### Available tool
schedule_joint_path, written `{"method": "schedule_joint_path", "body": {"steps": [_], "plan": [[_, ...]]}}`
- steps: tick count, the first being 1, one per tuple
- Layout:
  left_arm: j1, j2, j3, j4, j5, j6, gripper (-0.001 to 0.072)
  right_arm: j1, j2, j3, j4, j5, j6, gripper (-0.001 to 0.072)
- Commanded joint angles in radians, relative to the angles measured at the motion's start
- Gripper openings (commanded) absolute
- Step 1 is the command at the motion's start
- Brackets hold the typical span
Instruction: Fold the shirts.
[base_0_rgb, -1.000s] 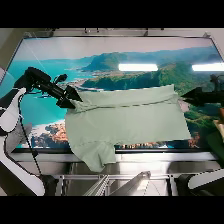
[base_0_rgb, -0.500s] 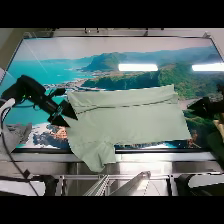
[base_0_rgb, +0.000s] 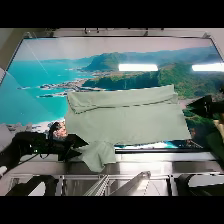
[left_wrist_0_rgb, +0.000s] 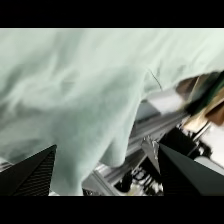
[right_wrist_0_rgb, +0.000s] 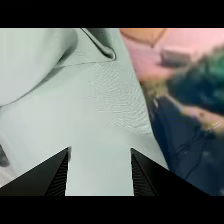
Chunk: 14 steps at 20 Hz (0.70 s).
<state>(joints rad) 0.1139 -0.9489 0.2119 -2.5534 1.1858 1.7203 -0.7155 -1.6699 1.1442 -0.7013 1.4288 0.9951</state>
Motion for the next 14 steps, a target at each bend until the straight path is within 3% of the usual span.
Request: {"method": "schedule_joint_path", "body": {"steps": [1,2,3,8,11,14], "plan": [[0.001,0.126,-0.112,-0.055,-0.08,-0.003,0.0678,-0.001,0.001,-0.001,0.01,0.002,0.001,0.0431],[0.006,0.16,-0.106,-0.041,-0.065,-0.003,0.0589,-0.001,0.001,-0.001,0.01,0.002,0.001,0.0431],[0.019,0.196,-0.086,-0.005,-0.034,-0.011,0.056,-0.001,0.001,-0.001,0.01,0.002,0.001,0.043],[0.161,0.368,0.024,0.29,0.25,-0.215,0.0561,-0.001,0.001,-0.001,0.01,0.0,0.0,0.0431],[0.24,0.449,-0.062,0.201,0.29,-0.242,0.0561,-0.001,0.001,-0.001,0.01,-0.003,0.0,0.0431],[0.258,0.5,-0.192,0.127,0.232,-0.24,0.0561,-0.001,0.001,-0.001,0.01,-0.008,0.0,0.0431]]}}
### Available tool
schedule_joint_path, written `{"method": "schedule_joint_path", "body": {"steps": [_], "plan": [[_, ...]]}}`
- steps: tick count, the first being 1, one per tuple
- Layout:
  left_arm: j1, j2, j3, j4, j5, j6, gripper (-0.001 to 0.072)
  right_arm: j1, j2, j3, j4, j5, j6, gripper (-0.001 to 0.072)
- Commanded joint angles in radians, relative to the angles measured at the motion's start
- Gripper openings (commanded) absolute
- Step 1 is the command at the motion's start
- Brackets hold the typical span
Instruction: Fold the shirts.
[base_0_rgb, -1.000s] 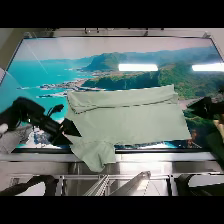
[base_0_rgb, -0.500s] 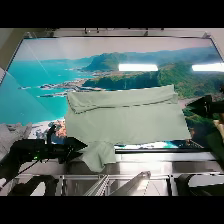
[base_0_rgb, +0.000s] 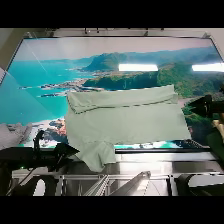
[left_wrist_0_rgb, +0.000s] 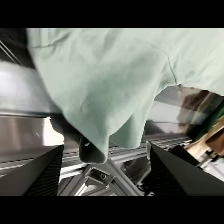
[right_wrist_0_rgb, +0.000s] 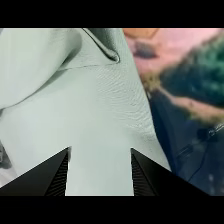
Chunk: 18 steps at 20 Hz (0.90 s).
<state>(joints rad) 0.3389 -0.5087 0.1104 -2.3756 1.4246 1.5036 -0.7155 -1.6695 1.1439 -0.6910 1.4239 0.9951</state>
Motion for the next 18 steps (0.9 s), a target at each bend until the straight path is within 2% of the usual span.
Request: {"method": "schedule_joint_path", "body": {"steps": [1,8,11,14,18], "plan": [[0.033,0.08,-0.122,-0.076,-0.034,-0.023,0.056,-0.001,0.001,0.0,0.0,-0.005,0.0,0.0431],[0.033,0.155,-0.187,-0.114,-0.258,-0.025,0.0559,-0.001,0.0,0.0,0.0,-0.021,0.0,0.0431],[0.033,0.041,-0.187,-0.124,-0.308,0.002,0.0559,-0.001,0.0,0.0,0.0,-0.032,0.0,0.0431],[0.017,-0.108,-0.186,-0.208,-0.365,0.128,0.0559,-0.001,0.0,0.0,0.0,-0.036,0.0,0.0431],[-0.103,-0.268,-0.166,-0.226,-0.452,0.146,0.0558,-0.001,0.0,0.0,-0.001,-0.032,0.001,0.0431]]}}
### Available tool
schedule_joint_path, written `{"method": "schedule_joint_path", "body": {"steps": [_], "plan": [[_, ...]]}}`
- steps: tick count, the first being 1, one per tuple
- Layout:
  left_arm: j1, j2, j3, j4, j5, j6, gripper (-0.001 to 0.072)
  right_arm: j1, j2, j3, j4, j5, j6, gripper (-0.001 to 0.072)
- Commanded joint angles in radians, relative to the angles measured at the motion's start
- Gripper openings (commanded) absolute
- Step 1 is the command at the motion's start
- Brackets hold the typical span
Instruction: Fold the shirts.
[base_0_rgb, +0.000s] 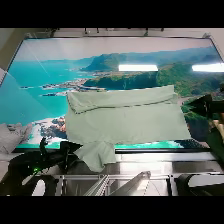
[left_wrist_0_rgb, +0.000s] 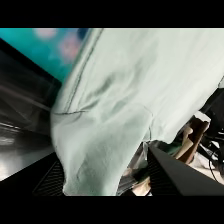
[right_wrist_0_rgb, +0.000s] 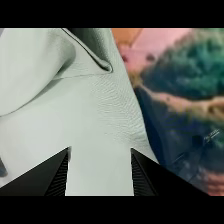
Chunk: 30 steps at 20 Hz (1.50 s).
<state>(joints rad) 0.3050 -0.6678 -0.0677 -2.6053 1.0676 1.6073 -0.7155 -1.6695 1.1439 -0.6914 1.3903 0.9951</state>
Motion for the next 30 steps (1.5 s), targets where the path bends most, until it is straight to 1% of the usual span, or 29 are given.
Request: {"method": "schedule_joint_path", "body": {"steps": [1,2,3,5,7,10,12,15,17,19,22,24,25,26,27,28,29,30], "plan": [[-0.122,-0.147,0.04,-0.002,-0.124,0.05,0.0398,-0.001,0.0,0.0,-0.002,0.011,0.001,0.0431],[-0.185,-0.184,0.076,-0.009,-0.15,0.06,0.0113,-0.002,0.0,0.0,-0.008,0.029,0.0,0.0431],[-0.25,-0.223,0.117,-0.006,-0.164,0.069,0.0025,-0.007,0.0,0.0,-0.026,0.039,0.001,0.0432],[-0.368,-0.307,0.201,0.003,-0.177,0.077,0.0025,-0.014,0.0,0.0,-0.104,0.04,0.033,0.0432],[-0.44,-0.388,0.269,0.023,-0.161,0.077,0.0025,-0.016,0.0,-0.013,-0.23,0.043,0.053,0.0432],[-0.474,-0.477,0.333,0.021,-0.122,0.117,0.0025,-0.017,0.0,-0.055,-0.365,0.039,0.056,0.0431],[-0.473,-0.503,0.361,0.021,-0.116,0.129,0.0025,-0.017,0.0,-0.086,-0.409,0.04,0.049,0.0432],[-0.473,-0.502,0.385,0.021,-0.113,0.14,0.0025,-0.012,-0.002,-0.146,-0.404,0.04,-0.01,0.0431],[-0.473,-0.478,0.384,0.022,-0.111,0.14,0.0025,0.0,-0.002,-0.181,-0.396,0.04,-0.031,0.0432],[-0.473,-0.455,0.384,0.021,-0.108,0.139,0.0025,0.012,-0.004,-0.199,-0.393,0.051,-0.03,0.0432],[-0.473,-0.439,0.384,0.021,-0.104,0.14,0.0025,0.023,-0.012,-0.201,-0.386,0.13,-0.024,0.0431],[-0.473,-0.439,0.384,0.021,-0.102,0.147,0.0025,0.023,-0.013,-0.201,-0.342,0.152,-0.023,0.0416],[-0.473,-0.439,0.384,0.021,-0.102,0.147,0.0025,0.023,-0.013,-0.201,-0.313,0.161,-0.024,0.0245],[-0.473,-0.439,0.384,0.021,-0.101,0.147,0.0025,0.023,-0.013,-0.201,-0.291,0.165,-0.023,0.0104],[-0.473,-0.439,0.384,0.021,-0.093,0.148,0.0025,0.023,-0.013,-0.201,-0.273,0.177,-0.023,0.0017],[-0.472,-0.439,0.385,0.016,-0.077,0.151,0.0025,0.023,-0.013,-0.2,-0.267,0.2,-0.023,0.002],[-0.463,-0.439,0.396,0.012,-0.038,0.179,0.0025,0.023,-0.012,-0.193,-0.269,0.235,-0.023,0.002],[-0.434,-0.439,0.423,0.013,0.035,0.205,0.0025,0.02,-0.012,-0.175,-0.266,0.268,-0.022,0.0019]]}}
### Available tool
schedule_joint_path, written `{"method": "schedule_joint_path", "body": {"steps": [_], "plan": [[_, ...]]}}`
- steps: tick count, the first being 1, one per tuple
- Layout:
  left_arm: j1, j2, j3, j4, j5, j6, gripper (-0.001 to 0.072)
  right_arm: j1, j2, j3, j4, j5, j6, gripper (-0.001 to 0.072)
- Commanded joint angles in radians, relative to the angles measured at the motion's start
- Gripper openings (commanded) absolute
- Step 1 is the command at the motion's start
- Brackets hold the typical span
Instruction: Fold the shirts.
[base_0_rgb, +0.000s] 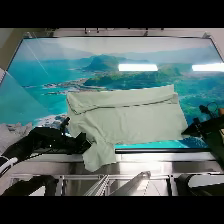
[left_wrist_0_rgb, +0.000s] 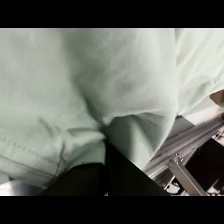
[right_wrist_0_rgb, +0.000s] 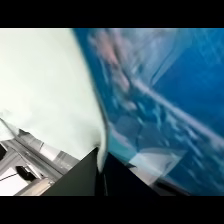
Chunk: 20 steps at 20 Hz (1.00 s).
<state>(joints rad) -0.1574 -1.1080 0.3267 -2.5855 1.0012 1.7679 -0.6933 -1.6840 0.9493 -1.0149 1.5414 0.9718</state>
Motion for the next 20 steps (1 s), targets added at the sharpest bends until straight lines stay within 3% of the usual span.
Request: {"method": "schedule_joint_path", "body": {"steps": [1,6,9,15,20], "plan": [[0.074,0.002,0.066,-0.006,0.174,0.055,0.0025,-0.006,0.005,0.042,0.07,0.143,0.006,0.002],[0.434,0.066,0.264,0.134,0.472,0.058,0.0023,-0.044,0.072,0.162,0.184,0.175,0.008,0.0019],[0.582,0.093,0.274,0.179,0.562,0.058,0.0023,-0.047,0.08,0.164,0.19,0.172,0.007,0.0019],[0.595,0.117,0.274,0.238,0.547,0.063,0.0018,-0.045,0.088,0.164,0.198,0.192,0.001,0.002],[0.594,0.018,0.412,0.236,0.536,0.063,0.0018,-0.028,0.091,0.164,0.424,0.143,-0.06,0.002]]}}
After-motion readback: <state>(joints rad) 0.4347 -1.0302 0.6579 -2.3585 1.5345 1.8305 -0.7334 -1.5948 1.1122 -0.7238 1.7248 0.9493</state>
